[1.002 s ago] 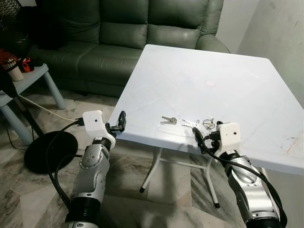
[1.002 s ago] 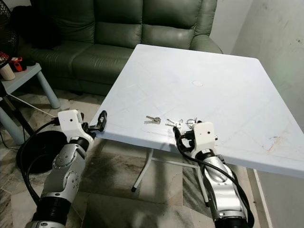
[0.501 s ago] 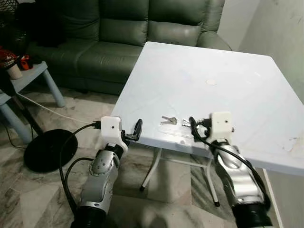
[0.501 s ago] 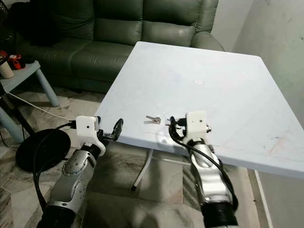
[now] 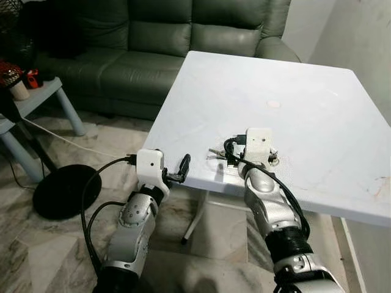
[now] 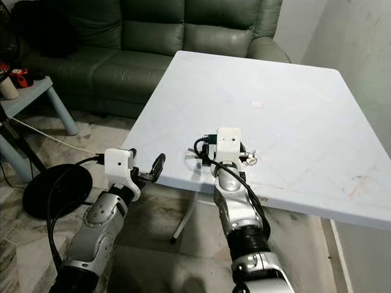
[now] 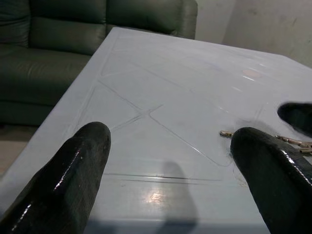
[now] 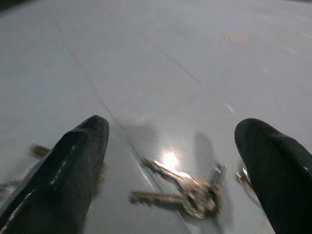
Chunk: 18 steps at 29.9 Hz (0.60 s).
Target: Hang keys on a hook
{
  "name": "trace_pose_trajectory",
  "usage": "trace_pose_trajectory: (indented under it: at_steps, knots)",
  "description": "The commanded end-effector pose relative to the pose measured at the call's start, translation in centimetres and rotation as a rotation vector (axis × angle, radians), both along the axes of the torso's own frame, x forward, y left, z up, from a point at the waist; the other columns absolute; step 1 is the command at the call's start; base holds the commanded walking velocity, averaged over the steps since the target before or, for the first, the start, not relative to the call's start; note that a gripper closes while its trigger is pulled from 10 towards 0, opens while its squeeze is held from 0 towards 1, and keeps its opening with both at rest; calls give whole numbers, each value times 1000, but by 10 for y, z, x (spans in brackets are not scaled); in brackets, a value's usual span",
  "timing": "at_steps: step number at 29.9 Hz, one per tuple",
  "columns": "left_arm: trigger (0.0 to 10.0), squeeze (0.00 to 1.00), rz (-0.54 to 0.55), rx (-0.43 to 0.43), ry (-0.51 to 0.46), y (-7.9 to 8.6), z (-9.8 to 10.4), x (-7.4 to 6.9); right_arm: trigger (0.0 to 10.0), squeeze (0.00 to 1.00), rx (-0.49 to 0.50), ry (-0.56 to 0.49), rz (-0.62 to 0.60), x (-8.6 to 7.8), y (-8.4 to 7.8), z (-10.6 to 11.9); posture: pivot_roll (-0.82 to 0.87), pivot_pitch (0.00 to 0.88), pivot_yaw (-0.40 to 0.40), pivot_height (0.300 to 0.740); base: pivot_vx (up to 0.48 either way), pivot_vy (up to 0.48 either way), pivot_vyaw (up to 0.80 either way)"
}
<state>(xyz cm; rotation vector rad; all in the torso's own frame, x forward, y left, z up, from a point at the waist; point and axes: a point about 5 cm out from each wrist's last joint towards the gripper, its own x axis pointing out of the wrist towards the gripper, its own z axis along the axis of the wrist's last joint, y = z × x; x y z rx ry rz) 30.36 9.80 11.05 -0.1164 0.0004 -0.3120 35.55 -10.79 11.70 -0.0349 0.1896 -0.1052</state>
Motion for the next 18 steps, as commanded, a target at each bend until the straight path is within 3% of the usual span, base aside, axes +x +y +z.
trace_pose_trajectory:
  at_steps: [1, 5, 6, 7, 8, 9, 18]
  knots:
    - [10000, 0, -9, 5, -5, -1, 2, -1, 7412, 0, -7, 22, -27, 1, -2, -2, -7, 50, -46, 732, 0, 0, 0]
    - [10000, 0, -3, 6, -2, 0, 2, -2, 4784, 0, -36, 64, -57, -4, -12, -16, -6, 54, -45, 732, 0, 0, 0]
    - [10000, 0, -2, 5, -1, 0, 1, -2, 1137, 0, -23, 63, -54, -5, -13, -18, -6, 54, -45, 732, 0, 0, 0]
    - [10000, 0, -2, 5, -1, 0, 2, -2, 392, 0, -19, 59, -58, -6, -15, -18, -6, 53, -46, 732, 0, 0, 0]
    - [10000, 0, -1, 4, 0, 0, 2, -3, 549, 0, -23, 63, -66, -6, -18, -20, -7, 55, -46, 732, 0, 0, 0]
    - [10000, 0, -1, 5, 0, 0, 1, -3, 0, 0, -30, 69, -71, -7, -19, -21, -9, 54, -45, 732, 0, 0, 0]
    - [10000, 0, -2, 4, 5, -2, 1, -1, 0, 0, -31, 79, -90, -9, -23, -25, -16, 51, -43, 732, 0, 0, 0]
